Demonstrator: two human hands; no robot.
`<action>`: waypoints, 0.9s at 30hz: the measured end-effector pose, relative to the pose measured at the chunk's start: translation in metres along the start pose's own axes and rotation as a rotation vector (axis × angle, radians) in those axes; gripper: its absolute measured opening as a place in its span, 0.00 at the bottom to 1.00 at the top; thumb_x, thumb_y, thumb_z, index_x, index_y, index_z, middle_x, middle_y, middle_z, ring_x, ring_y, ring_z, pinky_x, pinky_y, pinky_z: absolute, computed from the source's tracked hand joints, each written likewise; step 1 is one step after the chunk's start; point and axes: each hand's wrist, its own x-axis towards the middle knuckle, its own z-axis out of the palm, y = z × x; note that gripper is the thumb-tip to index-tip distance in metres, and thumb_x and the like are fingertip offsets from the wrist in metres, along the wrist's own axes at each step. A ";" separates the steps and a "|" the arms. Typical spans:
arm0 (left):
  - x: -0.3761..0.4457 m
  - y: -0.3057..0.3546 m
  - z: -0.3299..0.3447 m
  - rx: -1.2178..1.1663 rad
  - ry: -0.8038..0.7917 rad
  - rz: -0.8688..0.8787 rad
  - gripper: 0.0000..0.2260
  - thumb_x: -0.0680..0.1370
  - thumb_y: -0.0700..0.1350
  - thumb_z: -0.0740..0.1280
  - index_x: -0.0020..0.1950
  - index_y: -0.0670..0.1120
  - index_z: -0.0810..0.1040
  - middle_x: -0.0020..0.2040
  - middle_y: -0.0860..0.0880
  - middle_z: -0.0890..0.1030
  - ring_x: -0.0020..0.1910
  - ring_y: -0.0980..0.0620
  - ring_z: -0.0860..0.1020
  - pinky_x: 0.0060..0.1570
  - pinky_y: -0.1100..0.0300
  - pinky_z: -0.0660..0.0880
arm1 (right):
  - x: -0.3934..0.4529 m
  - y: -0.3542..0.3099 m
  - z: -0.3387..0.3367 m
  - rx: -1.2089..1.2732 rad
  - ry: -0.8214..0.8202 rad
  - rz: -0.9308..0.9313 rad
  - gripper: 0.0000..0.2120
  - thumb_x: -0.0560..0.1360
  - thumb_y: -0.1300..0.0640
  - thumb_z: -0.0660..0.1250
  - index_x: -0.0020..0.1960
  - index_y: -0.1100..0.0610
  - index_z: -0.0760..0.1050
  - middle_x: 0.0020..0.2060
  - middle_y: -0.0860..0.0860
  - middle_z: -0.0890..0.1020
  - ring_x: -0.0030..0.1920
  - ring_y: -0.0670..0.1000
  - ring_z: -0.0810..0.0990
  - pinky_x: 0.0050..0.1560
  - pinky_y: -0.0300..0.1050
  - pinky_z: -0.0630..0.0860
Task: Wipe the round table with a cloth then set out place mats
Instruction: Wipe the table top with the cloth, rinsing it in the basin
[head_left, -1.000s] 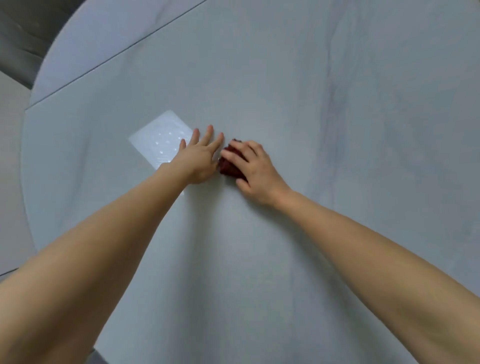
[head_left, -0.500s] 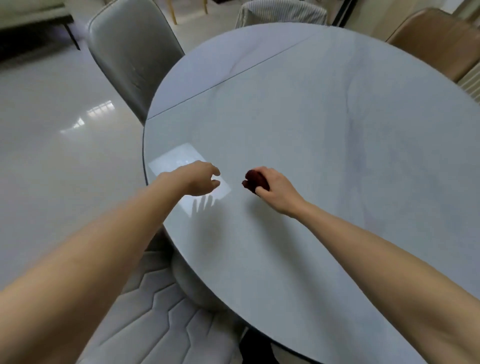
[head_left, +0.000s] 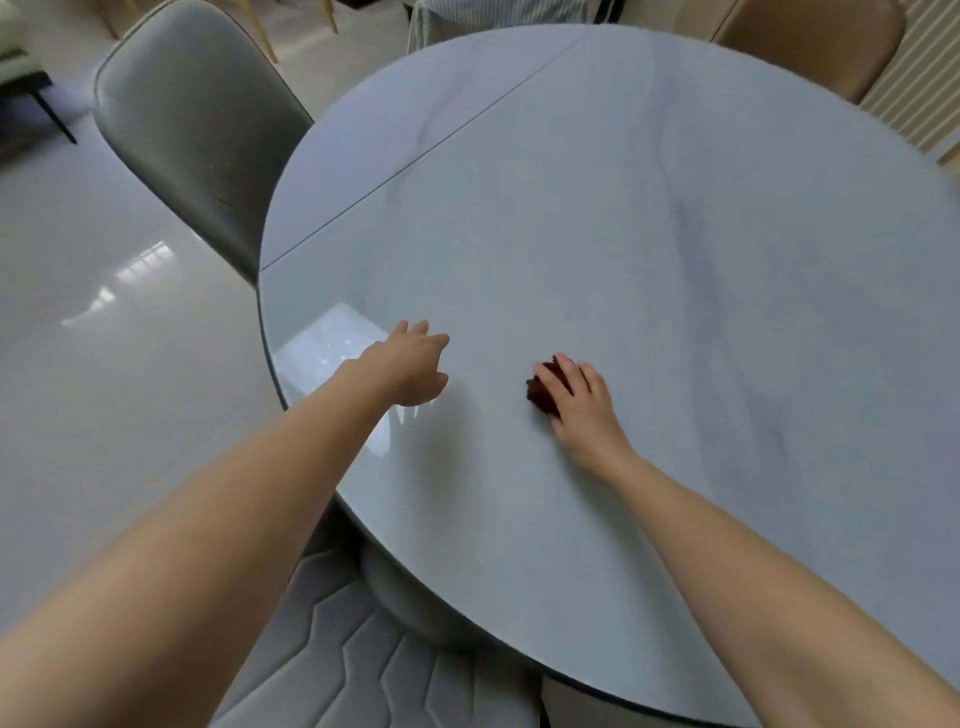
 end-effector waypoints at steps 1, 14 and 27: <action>0.007 0.002 -0.002 0.001 0.004 -0.010 0.24 0.82 0.48 0.57 0.77 0.46 0.56 0.78 0.45 0.53 0.78 0.44 0.48 0.70 0.44 0.60 | 0.015 0.004 -0.003 0.006 0.036 0.097 0.31 0.76 0.64 0.62 0.77 0.53 0.58 0.77 0.57 0.56 0.74 0.64 0.55 0.75 0.55 0.50; 0.186 0.062 0.009 -0.111 0.031 -0.110 0.30 0.82 0.58 0.51 0.78 0.55 0.37 0.78 0.52 0.33 0.76 0.42 0.34 0.69 0.33 0.39 | 0.282 0.099 -0.036 0.041 0.220 0.251 0.33 0.79 0.60 0.60 0.78 0.58 0.48 0.77 0.58 0.52 0.74 0.60 0.57 0.75 0.52 0.50; 0.178 0.057 0.019 -0.134 0.083 -0.091 0.29 0.82 0.55 0.53 0.79 0.53 0.41 0.79 0.50 0.38 0.77 0.45 0.38 0.73 0.39 0.42 | 0.247 0.076 -0.019 0.240 0.043 -0.332 0.27 0.67 0.58 0.57 0.66 0.62 0.71 0.63 0.56 0.75 0.65 0.60 0.69 0.67 0.41 0.57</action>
